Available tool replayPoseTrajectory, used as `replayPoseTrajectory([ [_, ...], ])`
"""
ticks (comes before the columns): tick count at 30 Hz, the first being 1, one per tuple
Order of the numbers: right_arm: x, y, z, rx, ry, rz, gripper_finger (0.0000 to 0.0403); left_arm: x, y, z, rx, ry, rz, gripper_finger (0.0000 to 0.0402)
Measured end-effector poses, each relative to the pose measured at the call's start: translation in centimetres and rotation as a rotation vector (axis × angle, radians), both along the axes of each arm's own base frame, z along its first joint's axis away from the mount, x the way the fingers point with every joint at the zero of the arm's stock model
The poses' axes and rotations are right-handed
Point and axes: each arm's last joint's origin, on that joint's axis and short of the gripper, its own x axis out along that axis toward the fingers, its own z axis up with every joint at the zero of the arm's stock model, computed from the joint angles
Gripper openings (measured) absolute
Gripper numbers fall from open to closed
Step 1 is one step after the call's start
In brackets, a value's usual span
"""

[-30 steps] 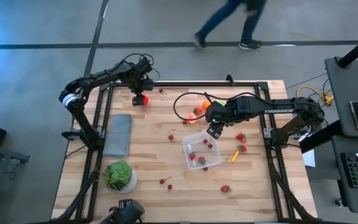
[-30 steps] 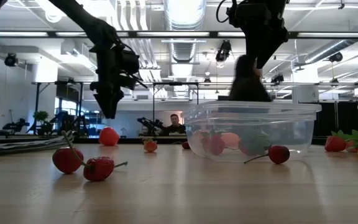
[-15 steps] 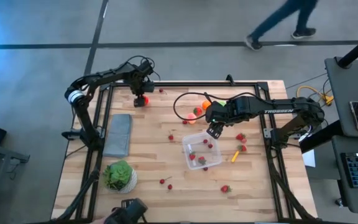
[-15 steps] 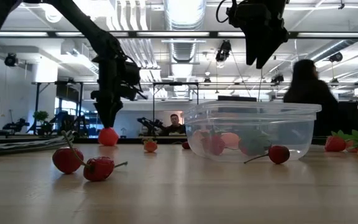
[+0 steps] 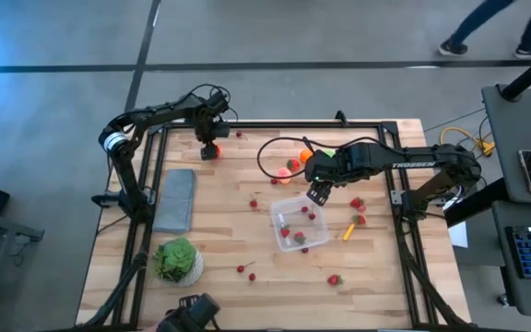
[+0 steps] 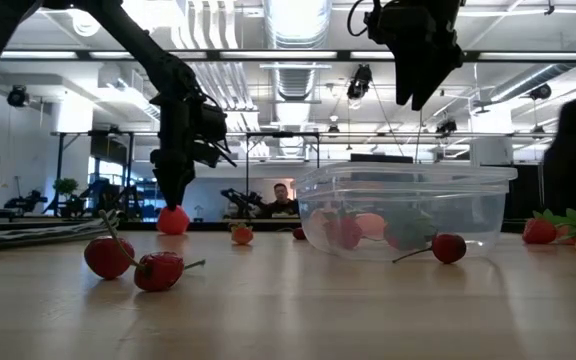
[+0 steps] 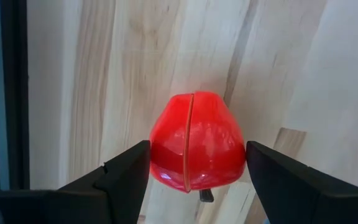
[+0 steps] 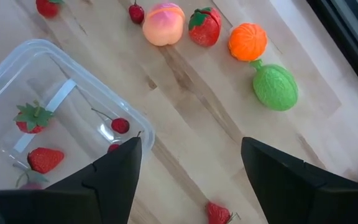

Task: Pick and placing Produce into tupperware
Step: Put the apple into the transparent bin

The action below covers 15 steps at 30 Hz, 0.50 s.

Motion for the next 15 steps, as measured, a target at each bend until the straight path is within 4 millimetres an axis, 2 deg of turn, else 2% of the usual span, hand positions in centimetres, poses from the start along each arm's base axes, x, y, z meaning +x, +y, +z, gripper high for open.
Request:
replayPoseTrajectory([
  [15,-0.01,-0.05,0.02,-0.019,0.002,-0.002,0.0271,0.21,-0.07,0.15,0.019,-0.007,0.098,0.0247],
])
